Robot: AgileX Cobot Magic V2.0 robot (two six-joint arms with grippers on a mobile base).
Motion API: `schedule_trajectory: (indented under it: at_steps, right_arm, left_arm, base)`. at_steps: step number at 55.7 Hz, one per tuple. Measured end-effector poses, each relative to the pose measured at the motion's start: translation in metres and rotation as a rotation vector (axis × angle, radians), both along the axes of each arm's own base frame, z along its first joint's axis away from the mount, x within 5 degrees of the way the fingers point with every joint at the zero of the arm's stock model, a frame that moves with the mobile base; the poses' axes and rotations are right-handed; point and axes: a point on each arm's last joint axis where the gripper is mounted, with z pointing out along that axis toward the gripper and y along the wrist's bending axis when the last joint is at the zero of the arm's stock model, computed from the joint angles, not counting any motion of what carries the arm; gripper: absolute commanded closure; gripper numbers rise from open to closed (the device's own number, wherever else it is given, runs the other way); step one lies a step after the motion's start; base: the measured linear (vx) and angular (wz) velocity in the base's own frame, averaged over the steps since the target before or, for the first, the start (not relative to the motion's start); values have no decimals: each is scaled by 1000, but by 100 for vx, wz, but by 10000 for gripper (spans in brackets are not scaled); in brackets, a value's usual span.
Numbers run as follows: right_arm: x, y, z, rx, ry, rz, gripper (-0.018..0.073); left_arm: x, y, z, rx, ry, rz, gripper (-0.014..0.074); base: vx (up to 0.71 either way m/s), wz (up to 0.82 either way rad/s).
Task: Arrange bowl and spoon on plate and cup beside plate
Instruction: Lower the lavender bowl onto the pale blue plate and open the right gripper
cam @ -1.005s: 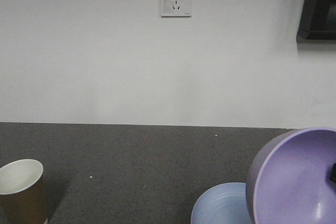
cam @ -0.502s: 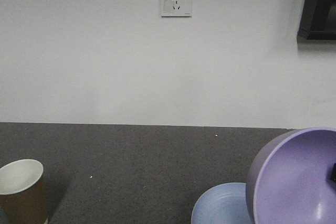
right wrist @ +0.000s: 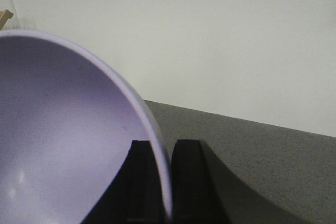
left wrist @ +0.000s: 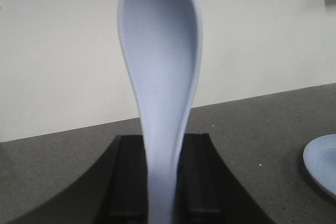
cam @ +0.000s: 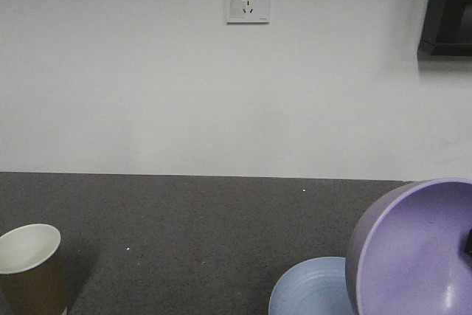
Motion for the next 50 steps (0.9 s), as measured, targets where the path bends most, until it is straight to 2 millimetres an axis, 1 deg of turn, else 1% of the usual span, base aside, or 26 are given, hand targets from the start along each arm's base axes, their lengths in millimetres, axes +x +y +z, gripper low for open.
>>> schedule_trajectory:
  at_steps: [8,17,23,27,31,38,39,43,48,50]
  right_arm:
    - [0,1,1,23,1,7,568]
    - [0,2,4,89,-10,21,568]
    - [8,0,1,154,48,14,568]
    - [21,-5,-6,202,139,-8,568]
    - [38,-12,-15,213,252,-43,568]
    - [70,-24,-24,185,430,-87,568]
    - [77,-27,-27,184,467,-96,568]
    - [95,-34,-32,179,545,-121,568]
    - [119,-37,-44,142,638,-130,568]
    - [127,-35,-50,122,674,-123,568]
  left_arm:
    - [0,0,4,-12,-45,3,596]
    - [0,0,4,-13,-47,3,596]
    - [0,0,5,-15,-54,4,596]
    - [0,0,5,-16,-54,1,596]
    - [0,0,5,-14,-49,-1,596]
    - [0,0,4,-11,-37,-2,596]
    - [0,0,3,-11,-36,-2,596]
    - [0,0,3,-10,-34,-2,596]
    - [0,0,3,-10,-32,-2,596]
    - [0,0,3,-10,-32,-2,596]
  base:
    - [0,0]
    - [0,0]
    - [0,0]
    - [0,0]
    - [0,0]
    - [0,0]
    - [0,0]
    - [0,0]
    - [0,0]
    - [0,0]
